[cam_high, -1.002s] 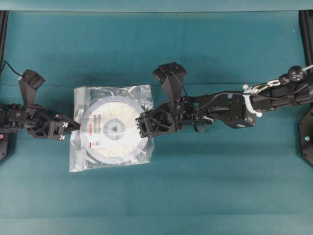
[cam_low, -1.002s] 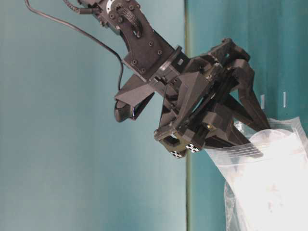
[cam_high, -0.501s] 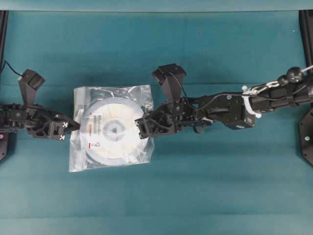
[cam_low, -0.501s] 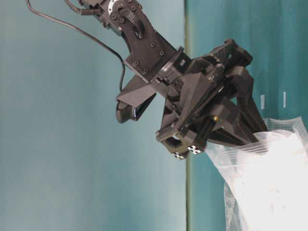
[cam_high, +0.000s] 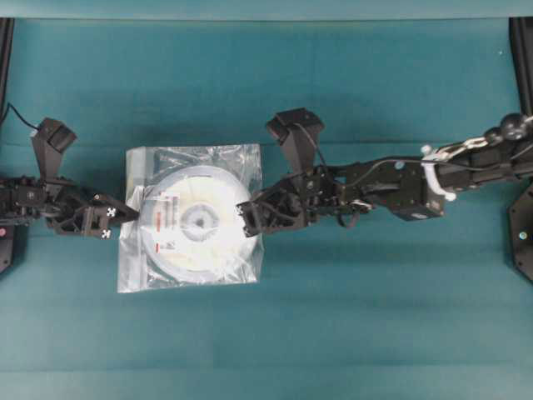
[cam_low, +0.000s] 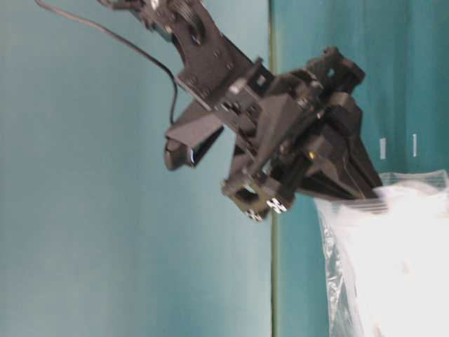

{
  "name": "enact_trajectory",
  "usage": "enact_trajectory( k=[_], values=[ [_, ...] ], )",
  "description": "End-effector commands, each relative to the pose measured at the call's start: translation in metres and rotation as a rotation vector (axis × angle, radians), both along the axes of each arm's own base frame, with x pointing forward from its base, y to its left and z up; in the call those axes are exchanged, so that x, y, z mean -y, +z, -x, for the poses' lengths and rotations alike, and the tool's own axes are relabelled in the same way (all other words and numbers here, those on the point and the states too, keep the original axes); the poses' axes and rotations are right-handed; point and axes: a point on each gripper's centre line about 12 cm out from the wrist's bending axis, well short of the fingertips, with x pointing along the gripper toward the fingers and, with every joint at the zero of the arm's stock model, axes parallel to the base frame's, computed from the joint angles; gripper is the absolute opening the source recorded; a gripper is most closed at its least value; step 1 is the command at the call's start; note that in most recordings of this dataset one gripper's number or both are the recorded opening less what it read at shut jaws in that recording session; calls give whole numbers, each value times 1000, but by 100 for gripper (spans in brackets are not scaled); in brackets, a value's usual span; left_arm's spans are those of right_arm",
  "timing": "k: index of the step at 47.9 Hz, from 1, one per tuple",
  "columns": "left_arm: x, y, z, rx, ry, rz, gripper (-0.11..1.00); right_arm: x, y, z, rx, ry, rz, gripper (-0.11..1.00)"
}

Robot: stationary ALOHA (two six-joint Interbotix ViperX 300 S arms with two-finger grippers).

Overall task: Take out the reel from the clear zip bag.
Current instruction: 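Pull the reel rightward out of the bag with the right gripper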

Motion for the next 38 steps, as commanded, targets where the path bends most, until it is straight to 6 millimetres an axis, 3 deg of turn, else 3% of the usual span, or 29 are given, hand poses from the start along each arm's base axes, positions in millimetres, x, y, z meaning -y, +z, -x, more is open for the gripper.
enact_trajectory(
  k=[1, 38],
  values=[
    [0, 0, -1, -3, -6, -3, 0, 3, 14, 4, 34, -11, 1, 3],
    [0, -1, -2, -16, -8, -4, 0, 4, 18, 69, -18, -30, -7, 3]
  ],
)
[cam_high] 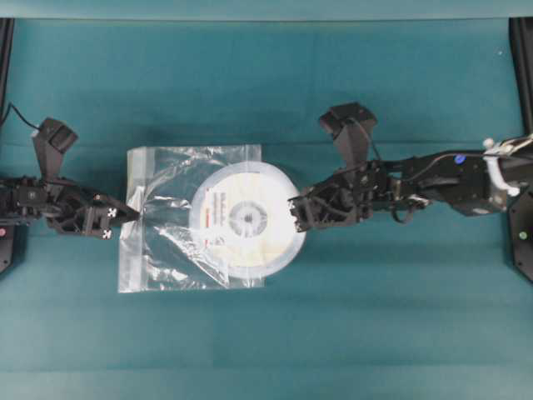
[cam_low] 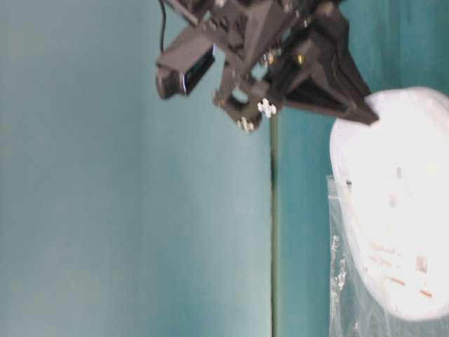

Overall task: Take out the reel from the clear zip bag.
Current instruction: 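Pull the reel rightward out of the bag with the right gripper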

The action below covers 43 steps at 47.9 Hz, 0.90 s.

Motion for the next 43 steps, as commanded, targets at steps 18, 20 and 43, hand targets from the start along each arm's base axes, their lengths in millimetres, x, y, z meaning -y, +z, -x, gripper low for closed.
enact_trajectory(
  k=[18, 20, 43],
  values=[
    [-1, 1, -7, -5, -6, -3, 0, 1, 10, 39, 5, -21, -5, 3],
    [0, 0, -7, -8, -7, -3, 0, 1, 11, 43, 5, -25, -6, 3],
    [0, 0, -7, -11, -7, -3, 0, 1, 7, 82, -41, -48, -22, 3]
  ],
)
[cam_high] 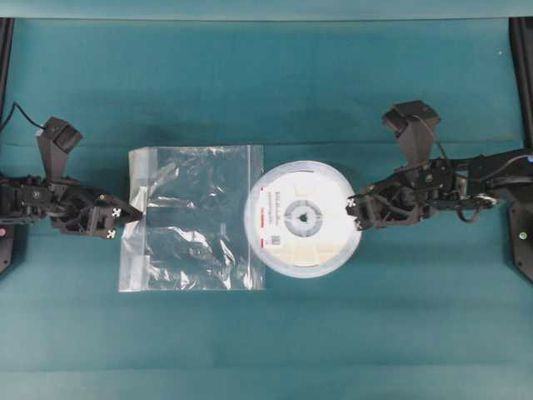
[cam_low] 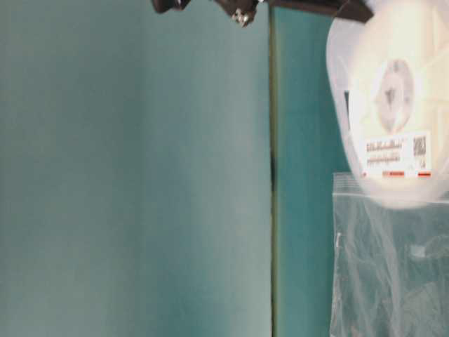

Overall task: Take out the reel from the clear zip bag.
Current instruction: 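Pull the reel rightward out of the bag with the right gripper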

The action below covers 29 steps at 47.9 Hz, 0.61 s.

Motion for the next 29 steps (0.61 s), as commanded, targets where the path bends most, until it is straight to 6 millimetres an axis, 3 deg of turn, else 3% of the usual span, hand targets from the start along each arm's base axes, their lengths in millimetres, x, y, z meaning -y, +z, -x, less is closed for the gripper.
enact_trajectory(
  k=[1, 29],
  values=[
    [0, 0, -2, -3, -6, -3, 0, 1, 5, 4, 15, -15, -6, 3],
    [1, -2, -1, -16, -8, -1, 0, 3, 6, 30, 7, -40, -13, 3]
  ],
)
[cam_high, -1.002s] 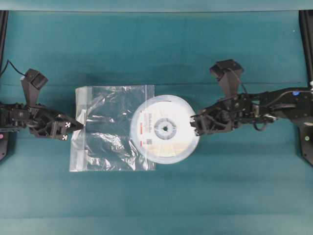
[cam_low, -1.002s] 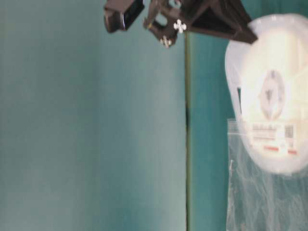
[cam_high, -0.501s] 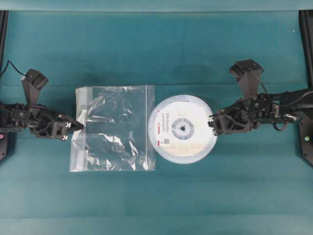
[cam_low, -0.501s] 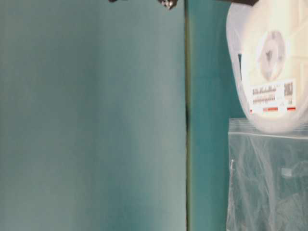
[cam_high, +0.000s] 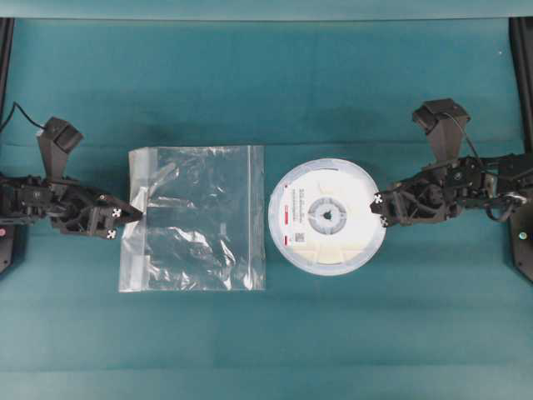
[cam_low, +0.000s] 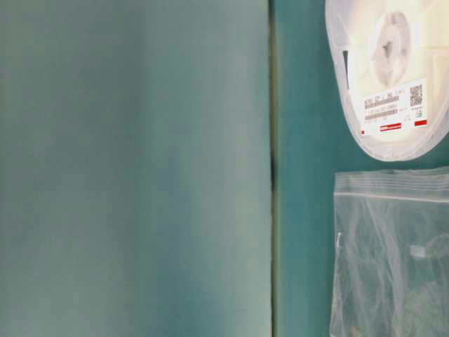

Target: Take out the reel from the clear zip bag.

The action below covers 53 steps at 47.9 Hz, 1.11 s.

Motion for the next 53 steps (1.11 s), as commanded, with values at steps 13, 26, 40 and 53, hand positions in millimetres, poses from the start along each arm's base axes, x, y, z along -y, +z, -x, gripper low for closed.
enact_trajectory(
  k=[13, 26, 40, 53],
  values=[
    [0, -1, -1, -8, -5, -2, 0, 0, 3, 2, -5, -10, -10, 3],
    [0, -1, -1, -13, -5, -2, 0, 0, 5, 1, 3, -8, -8, 3],
    [0, -2, -1, -31, -6, 0, 0, 0, 6, 1, 6, -12, -11, 3],
    [0, -2, -4, -26, -5, 0, 0, 0, 5, 2, 3, -13, -11, 3]
  ],
)
